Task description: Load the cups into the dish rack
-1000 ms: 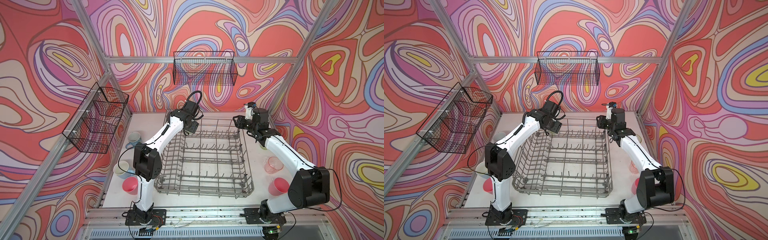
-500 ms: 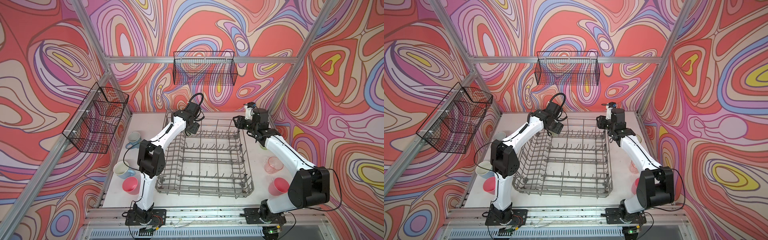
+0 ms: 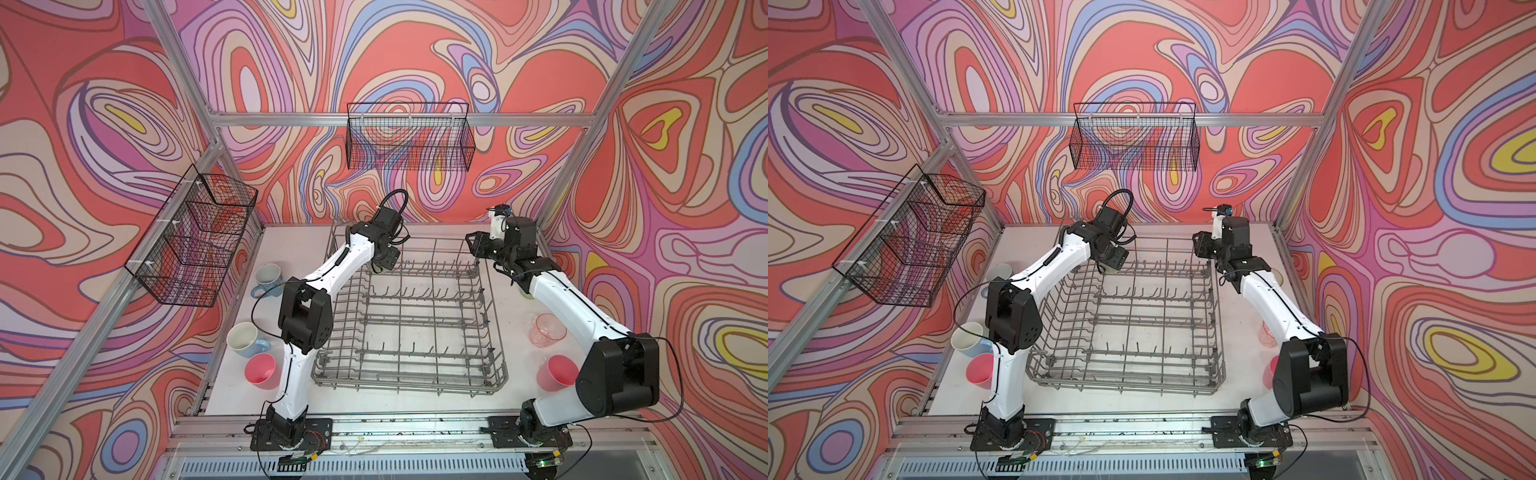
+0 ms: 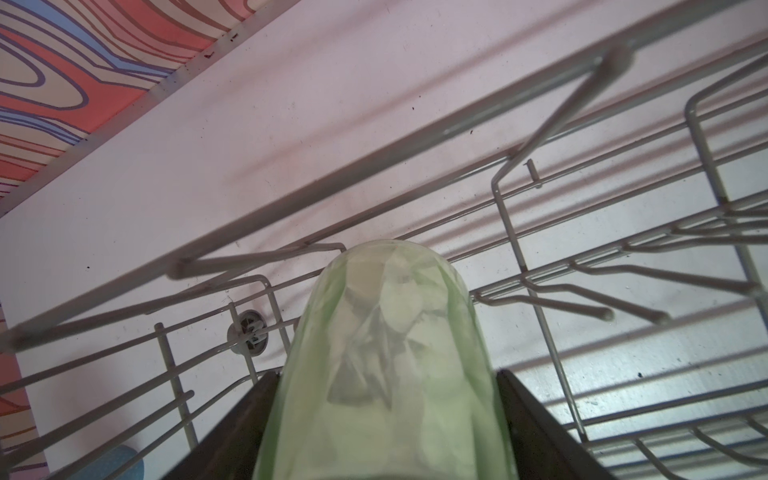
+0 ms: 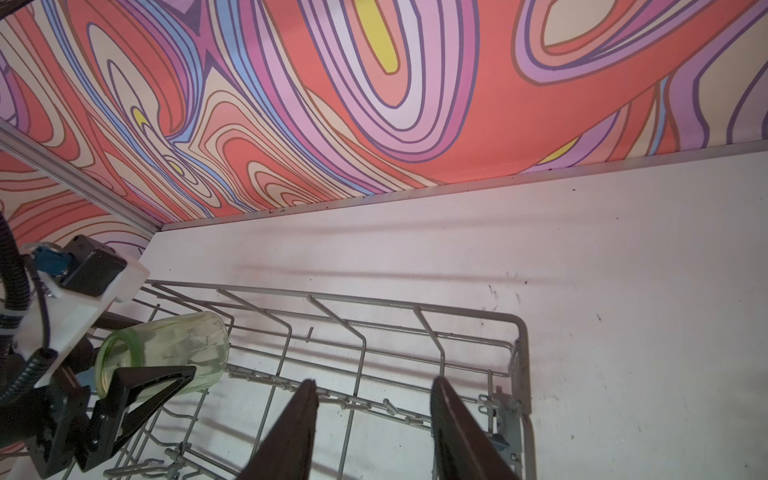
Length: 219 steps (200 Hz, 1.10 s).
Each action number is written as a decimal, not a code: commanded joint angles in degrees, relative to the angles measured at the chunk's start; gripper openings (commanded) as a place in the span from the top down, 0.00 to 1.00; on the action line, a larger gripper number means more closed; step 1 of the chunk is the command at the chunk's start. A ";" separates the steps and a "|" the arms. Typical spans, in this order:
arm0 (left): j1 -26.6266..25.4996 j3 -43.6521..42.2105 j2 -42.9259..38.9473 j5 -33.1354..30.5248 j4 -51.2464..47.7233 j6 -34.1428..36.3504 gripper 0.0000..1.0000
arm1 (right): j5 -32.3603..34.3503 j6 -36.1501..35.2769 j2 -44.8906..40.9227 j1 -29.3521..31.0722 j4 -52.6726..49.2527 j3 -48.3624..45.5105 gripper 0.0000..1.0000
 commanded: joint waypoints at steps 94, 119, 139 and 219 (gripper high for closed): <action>0.57 -4.32 1.23 0.53 1.93 0.01 0.14 | -0.07 -0.69 0.35 0.26 0.93 -1.23 0.53; 0.79 -4.37 0.82 0.48 1.93 0.16 0.11 | -0.22 -0.73 0.19 0.25 0.88 -1.23 0.52; 0.83 -4.32 0.32 0.13 2.01 0.32 0.10 | -0.25 -0.74 0.13 0.25 0.88 -1.16 0.51; 0.75 -4.67 -4.70 0.52 2.74 -0.19 0.01 | -0.22 -0.66 -0.39 0.29 0.57 -0.72 0.36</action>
